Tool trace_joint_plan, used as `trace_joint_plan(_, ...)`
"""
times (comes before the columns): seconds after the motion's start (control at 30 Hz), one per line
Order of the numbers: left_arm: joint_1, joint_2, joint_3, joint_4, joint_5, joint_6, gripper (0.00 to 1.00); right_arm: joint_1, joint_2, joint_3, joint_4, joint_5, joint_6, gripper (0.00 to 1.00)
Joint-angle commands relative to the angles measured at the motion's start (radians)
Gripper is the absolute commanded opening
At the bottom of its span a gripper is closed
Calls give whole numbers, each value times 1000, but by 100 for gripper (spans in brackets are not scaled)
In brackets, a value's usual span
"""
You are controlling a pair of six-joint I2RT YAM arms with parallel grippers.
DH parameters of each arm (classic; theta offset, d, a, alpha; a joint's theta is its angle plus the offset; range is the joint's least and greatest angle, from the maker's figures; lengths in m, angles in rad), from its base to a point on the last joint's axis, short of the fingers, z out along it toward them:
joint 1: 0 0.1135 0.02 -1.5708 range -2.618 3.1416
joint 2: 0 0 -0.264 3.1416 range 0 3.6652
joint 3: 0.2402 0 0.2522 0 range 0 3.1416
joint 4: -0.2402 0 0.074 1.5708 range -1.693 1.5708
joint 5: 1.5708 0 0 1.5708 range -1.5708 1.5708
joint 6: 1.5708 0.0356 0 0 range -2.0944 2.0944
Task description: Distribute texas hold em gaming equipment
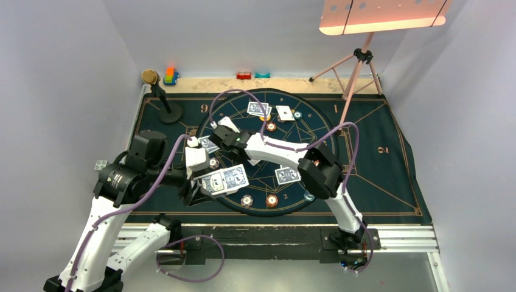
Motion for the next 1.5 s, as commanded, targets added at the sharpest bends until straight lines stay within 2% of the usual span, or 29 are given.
trace_joint_plan(0.0,6,-2,42,13,31,6,0,-48,-93,-19,42,-55,45,39)
trace_joint_plan(0.17,6,-2,39,13,31,7,0,-119,-148,-58,36,-111,91,38)
trace_joint_plan(0.3,6,-4,30,17,30,8,0,-186,-275,-130,56,-200,133,41)
trace_joint_plan(0.43,6,-4,29,20,34,6,0,-195,-409,-163,35,-267,159,54)
trace_joint_plan(0.63,6,-9,28,15,32,11,0,-219,-658,-259,31,-387,222,64)
trace_joint_plan(0.8,6,-8,23,21,30,10,0,-236,-897,-423,182,-648,280,75)
trace_joint_plan(0.9,6,-4,23,30,33,6,0,-253,-976,-480,198,-635,299,80)
trace_joint_plan(0.97,6,-2,20,37,37,3,0,-322,-963,-494,175,-620,320,83)
trace_joint_plan(1.07,6,0,25,39,37,0,0,-459,-870,-529,198,-710,403,84)
trace_joint_plan(1.27,6,6,30,32,28,6,0,-656,-658,-646,528,-860,650,82)
trace_joint_plan(1.37,6,8,29,30,27,8,0,-700,-541,-669,738,-872,757,81)
trace_joint_plan(1.47,6,12,31,27,20,14,0,-730,-427,-658,856,-865,851,81)
